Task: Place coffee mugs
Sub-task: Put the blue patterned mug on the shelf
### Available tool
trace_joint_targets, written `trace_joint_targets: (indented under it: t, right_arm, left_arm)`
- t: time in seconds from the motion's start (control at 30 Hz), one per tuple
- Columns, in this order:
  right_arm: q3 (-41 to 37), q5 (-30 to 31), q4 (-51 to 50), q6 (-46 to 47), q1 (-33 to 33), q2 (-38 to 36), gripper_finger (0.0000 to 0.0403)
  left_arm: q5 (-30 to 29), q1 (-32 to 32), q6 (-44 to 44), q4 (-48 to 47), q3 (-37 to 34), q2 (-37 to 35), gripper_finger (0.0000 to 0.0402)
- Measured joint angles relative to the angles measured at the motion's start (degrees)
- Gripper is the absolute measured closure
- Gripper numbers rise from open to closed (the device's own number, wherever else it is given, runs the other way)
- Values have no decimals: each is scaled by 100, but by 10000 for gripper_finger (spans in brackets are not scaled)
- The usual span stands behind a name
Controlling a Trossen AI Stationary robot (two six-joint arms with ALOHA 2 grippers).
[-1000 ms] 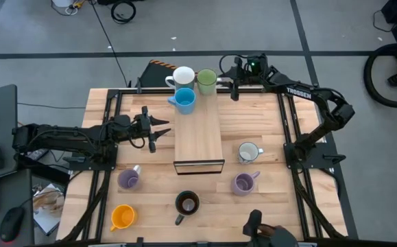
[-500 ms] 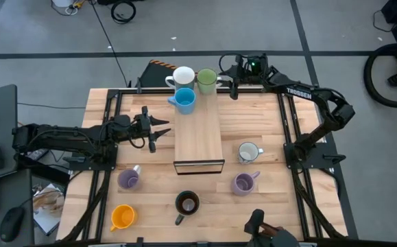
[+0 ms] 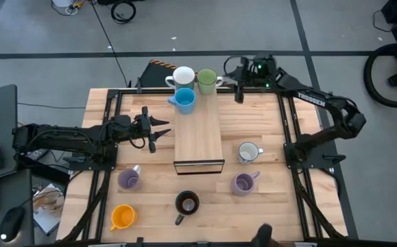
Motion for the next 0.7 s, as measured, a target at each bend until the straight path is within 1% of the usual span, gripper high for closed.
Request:
trace_joint_targets:
  t: [0.03,0.13,0.2,0.27,0.47,0.7]
  right_arm:
    - [0,190,-247,1,169,-73,222]
    - [0,1034,-905,56,756,-254,221]
    - [0,1587,-1243,299,1163,-350,221]
    - [0,1965,-1578,616,1534,-432,221]
    - [0,2740,-2528,1735,2562,-491,221]
    - [0,3173,-3508,3232,3693,-491,223]
  left_arm:
    - [0,1,0,0,0,0,258]
    - [0,1,-1,2,0,0,258]
    - [0,0,-7,4,0,0,258]
    - [0,1,-11,4,0,0,258]
    - [0,1,-27,6,0,0,258]
    - [0,1,62,28,0,0,258]
